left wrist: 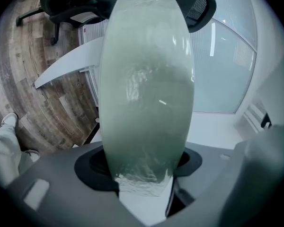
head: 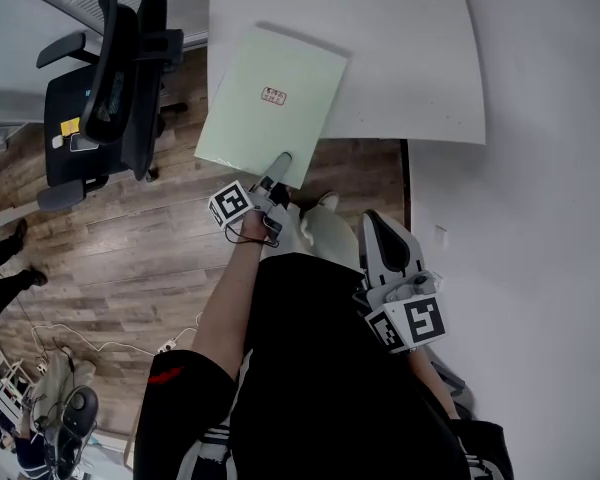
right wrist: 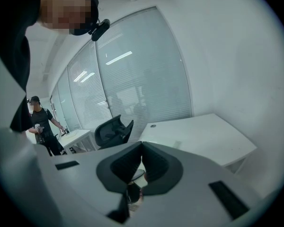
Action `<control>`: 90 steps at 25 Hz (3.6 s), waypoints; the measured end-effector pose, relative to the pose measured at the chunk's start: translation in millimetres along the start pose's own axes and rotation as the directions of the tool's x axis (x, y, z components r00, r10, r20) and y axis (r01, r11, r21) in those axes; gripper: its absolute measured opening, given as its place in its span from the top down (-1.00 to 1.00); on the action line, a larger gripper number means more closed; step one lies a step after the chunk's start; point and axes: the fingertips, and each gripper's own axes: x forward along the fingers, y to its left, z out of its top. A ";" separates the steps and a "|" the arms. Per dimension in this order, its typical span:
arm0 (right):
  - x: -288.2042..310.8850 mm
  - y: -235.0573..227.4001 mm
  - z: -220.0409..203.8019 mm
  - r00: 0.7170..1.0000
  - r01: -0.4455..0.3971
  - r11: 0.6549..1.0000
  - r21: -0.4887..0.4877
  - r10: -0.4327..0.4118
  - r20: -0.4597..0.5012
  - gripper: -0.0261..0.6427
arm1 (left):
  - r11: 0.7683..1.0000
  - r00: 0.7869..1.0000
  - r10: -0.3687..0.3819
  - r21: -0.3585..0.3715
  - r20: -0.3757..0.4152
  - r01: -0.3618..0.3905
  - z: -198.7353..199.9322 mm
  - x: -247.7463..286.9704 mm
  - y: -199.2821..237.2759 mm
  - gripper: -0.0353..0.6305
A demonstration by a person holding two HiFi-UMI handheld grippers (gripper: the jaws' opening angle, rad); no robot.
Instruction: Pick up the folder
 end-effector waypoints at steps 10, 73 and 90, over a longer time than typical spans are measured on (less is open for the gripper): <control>-0.2 2.8 -1.1 1.000 -0.021 1.000 -0.012 0.021 0.002 0.92 | 1.000 0.999 -0.005 0.013 -0.032 0.005 -8.8 -12.7 -5.2 0.04; -23.3 29.6 46.9 0.961 -0.081 0.995 -0.053 0.092 0.259 0.92 | 0.957 0.977 -0.209 0.197 -0.047 0.214 -52.2 -80.7 -263.8 0.06; -31.1 11.5 64.8 0.946 -0.068 0.997 -0.030 0.073 0.316 0.92 | 0.949 0.977 -0.195 0.236 -0.086 0.210 -77.4 -83.5 -284.0 0.06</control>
